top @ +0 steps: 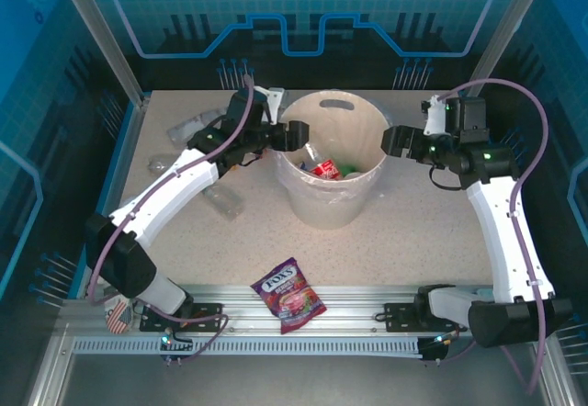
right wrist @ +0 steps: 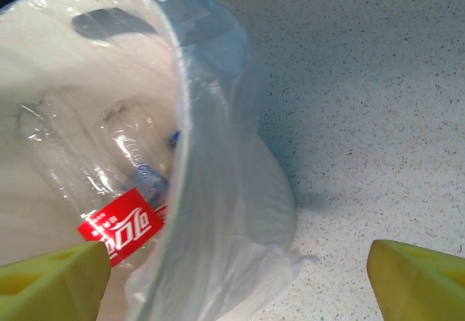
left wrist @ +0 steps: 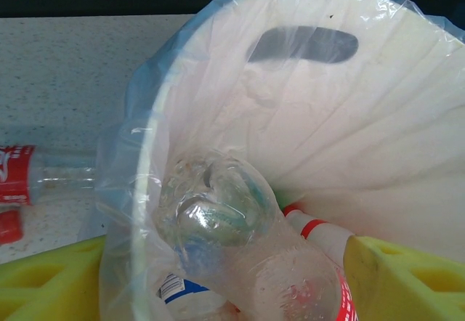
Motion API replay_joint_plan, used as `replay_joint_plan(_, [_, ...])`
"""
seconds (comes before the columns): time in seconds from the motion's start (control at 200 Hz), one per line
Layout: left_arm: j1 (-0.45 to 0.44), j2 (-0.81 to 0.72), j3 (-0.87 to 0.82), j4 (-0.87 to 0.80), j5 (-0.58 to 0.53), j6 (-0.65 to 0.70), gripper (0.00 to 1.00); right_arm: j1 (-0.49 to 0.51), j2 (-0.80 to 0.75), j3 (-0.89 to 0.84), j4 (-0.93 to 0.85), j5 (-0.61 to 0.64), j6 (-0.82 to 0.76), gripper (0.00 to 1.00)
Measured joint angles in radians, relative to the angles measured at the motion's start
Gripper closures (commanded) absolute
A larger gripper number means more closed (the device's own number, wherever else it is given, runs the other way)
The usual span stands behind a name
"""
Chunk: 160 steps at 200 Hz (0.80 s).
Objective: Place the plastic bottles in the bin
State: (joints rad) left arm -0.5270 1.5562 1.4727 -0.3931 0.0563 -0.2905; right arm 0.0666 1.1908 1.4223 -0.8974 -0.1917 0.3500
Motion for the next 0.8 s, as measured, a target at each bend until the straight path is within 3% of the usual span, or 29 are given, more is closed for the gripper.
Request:
replay_joint_plan(0.435, [-0.111,0.176,0.169,-0.005,0.01,-0.025,0.2,-0.143,-0.012,-0.027,0.015,-0.088,-0.003,0.08])
replay_joint_plan(0.725, [-0.119,0.186,0.191,-0.046,0.005,-0.007,0.01,-0.159,0.018,-0.026,0.035,-0.12,-0.022,0.08])
replay_joint_plan(0.8, [-0.119,0.185,0.196,-0.062,-0.005,0.006,0.01,-0.159,0.036,-0.024,0.042,-0.13,-0.022,0.08])
